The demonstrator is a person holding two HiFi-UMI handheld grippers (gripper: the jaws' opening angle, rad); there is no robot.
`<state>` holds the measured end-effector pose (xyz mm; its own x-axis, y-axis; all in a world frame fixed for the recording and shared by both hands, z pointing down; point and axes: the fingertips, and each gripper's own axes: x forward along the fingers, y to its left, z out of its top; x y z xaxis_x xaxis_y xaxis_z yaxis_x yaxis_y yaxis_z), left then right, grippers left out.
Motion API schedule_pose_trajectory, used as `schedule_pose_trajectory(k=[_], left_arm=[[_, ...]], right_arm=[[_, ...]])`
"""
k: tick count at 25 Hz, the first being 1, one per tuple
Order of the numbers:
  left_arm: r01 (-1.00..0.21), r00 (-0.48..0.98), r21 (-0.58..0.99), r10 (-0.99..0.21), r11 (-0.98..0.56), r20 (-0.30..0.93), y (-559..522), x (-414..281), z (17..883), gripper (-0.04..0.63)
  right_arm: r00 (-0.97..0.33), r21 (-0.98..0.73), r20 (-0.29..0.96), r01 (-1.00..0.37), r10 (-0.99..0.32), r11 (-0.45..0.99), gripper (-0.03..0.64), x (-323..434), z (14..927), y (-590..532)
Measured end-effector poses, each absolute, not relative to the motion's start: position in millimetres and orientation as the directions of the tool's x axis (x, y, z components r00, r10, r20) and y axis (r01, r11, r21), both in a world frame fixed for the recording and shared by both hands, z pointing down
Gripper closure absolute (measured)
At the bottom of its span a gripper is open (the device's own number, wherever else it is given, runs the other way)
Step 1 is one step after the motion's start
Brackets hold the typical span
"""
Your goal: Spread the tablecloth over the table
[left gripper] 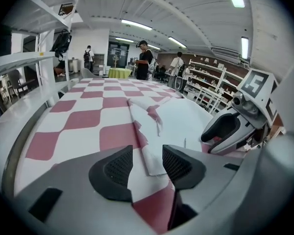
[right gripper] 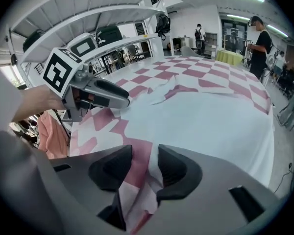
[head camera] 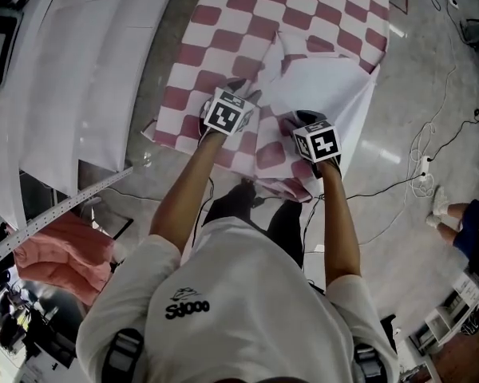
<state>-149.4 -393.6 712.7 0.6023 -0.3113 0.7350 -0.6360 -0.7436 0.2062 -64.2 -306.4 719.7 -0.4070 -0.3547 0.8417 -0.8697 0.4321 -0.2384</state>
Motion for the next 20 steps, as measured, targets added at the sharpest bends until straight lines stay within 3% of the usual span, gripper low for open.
schedule_pose_trajectory(k=[5, 10, 15, 20], left_arm=[[-0.636, 0.571, 0.185, -0.296, -0.749, 0.765, -394.6, -147.8, 722.5, 0.443], [-0.681, 0.556, 0.193, -0.327, -0.706, 0.764, -398.8, -155.5, 724.1, 0.54], [-0.687, 0.574, 0.223, -0.329, -0.691, 0.749, -394.2, -148.2, 713.1, 0.56], [-0.67, 0.628, 0.26, -0.345, -0.696, 0.697, -385.8, -126.8, 684.0, 0.563]], right_arm=[[-0.429, -0.264, 0.834, -0.862, -0.348, 0.432, 0.44, -62.6, 720.9, -306.4], [-0.434, -0.264, 0.846, -0.846, -0.31, 0.463, 0.533, -65.1, 721.9, -303.2], [-0.465, -0.286, 0.827, -0.833, -0.318, 0.474, 0.586, -67.4, 709.3, -300.1], [-0.477, -0.279, 0.793, -0.837, -0.379, 0.47, 0.589, -58.4, 675.7, -291.2]])
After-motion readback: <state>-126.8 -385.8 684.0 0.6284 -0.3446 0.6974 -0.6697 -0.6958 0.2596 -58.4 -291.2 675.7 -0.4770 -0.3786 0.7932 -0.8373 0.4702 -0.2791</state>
